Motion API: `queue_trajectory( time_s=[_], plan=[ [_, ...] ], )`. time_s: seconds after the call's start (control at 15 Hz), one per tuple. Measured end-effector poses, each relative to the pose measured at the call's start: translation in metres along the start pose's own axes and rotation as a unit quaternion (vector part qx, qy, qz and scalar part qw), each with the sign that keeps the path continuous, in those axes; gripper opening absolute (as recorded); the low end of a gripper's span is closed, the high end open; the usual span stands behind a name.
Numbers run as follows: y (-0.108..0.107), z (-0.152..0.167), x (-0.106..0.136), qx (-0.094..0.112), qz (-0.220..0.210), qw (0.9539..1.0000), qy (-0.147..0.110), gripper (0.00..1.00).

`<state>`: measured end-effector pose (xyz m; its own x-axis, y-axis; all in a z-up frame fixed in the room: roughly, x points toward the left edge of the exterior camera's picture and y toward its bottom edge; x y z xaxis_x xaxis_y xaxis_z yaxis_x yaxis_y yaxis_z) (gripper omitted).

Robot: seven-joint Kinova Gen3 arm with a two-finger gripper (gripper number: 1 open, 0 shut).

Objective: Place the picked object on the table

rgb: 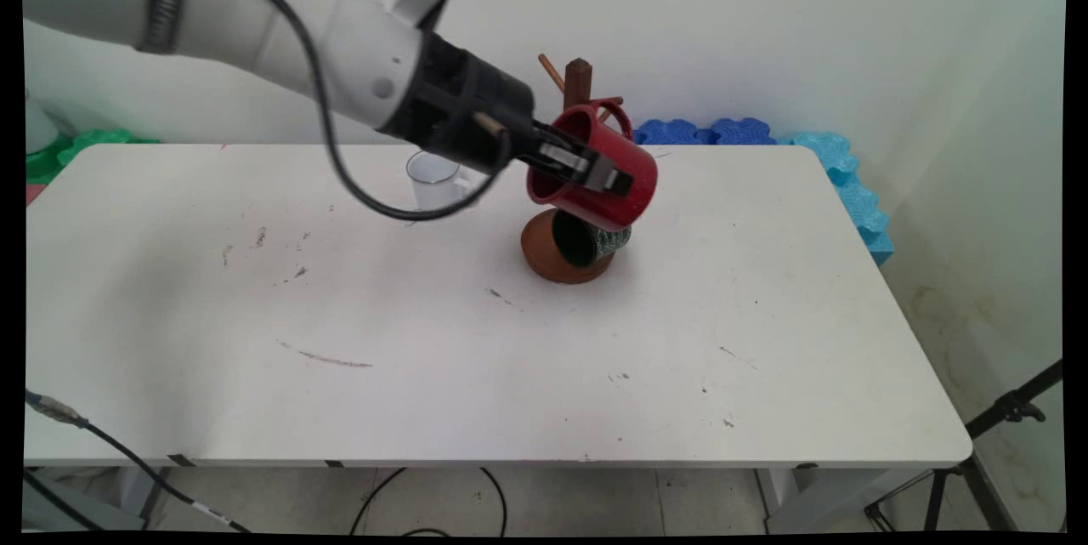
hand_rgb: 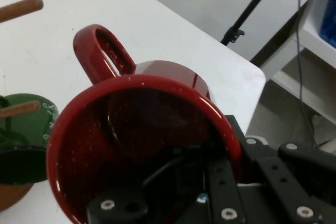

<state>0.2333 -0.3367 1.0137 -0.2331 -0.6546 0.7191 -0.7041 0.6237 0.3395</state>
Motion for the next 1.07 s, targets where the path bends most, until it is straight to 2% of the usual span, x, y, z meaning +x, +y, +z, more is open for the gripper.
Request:
queue_trajectory(
  time_s=[0.27, 0.4, 0.6, 0.73, 0.87, 1.07],
  plan=[
    [-0.007, -0.025, -0.001, -0.015, 0.024, 0.9996, -0.004, 0.0],
    [-0.017, -0.043, -0.003, -0.02, 0.05, 0.9984, -0.014, 0.0],
    [-0.036, -0.072, -0.008, -0.023, 0.103, 0.9936, -0.041, 0.0],
    [-0.045, -0.091, -0.014, -0.024, 0.142, 0.9875, -0.063, 0.0],
    [-0.054, -0.114, -0.02, -0.023, 0.184, 0.9788, -0.087, 0.0],
    [-0.064, -0.14, -0.026, -0.01, 0.227, 0.9671, -0.114, 0.0]
  ],
)
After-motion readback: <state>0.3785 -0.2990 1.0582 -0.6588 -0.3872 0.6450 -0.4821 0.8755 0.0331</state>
